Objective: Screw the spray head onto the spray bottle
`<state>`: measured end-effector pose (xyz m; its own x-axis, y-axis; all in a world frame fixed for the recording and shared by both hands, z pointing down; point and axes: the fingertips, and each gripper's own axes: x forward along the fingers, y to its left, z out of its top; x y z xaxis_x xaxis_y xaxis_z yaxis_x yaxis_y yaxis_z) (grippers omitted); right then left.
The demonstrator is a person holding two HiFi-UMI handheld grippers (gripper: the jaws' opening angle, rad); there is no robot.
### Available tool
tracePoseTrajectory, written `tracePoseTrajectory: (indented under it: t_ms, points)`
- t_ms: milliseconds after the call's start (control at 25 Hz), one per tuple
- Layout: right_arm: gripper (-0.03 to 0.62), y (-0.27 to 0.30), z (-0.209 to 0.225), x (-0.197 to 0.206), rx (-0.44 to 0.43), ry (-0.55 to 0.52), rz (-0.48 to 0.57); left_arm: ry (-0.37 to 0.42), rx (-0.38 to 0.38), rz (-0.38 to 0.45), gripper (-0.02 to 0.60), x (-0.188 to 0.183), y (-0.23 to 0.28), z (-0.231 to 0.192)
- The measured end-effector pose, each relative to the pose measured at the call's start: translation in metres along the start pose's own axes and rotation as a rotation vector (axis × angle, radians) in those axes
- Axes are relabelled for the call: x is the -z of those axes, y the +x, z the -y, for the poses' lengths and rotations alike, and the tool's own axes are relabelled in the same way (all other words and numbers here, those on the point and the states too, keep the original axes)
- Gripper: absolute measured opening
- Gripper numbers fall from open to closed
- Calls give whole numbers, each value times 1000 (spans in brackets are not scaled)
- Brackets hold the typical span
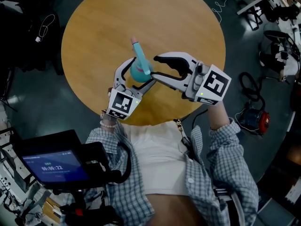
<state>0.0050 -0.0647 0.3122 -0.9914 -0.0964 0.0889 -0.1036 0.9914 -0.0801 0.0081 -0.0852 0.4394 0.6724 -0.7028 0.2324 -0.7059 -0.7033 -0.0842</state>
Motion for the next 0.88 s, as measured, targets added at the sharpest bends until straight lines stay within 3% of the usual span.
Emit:
tracePoseTrajectory:
  t_ms: [80,240,320,440,760,880]
  points:
    - [158,5,4,-1,1,-2,-2,13,21,-1,434,0,0,4]
    - [158,17,-8,-4,-104,-13,-1,36,80,-6,434,6,3,17]
    - [124,21,-10,-4,-89,-40,-11,42,62,-19,434,10,5,17]
    - [123,24,-7,0,44,-49,-25,64,-30,-61,434,14,7,4]
    - [123,28,10,7,575,11,53,55,-236,-137,434,23,10,-19]
    - [121,25,13,9,660,32,90,70,-265,-157,434,24,11,-21]
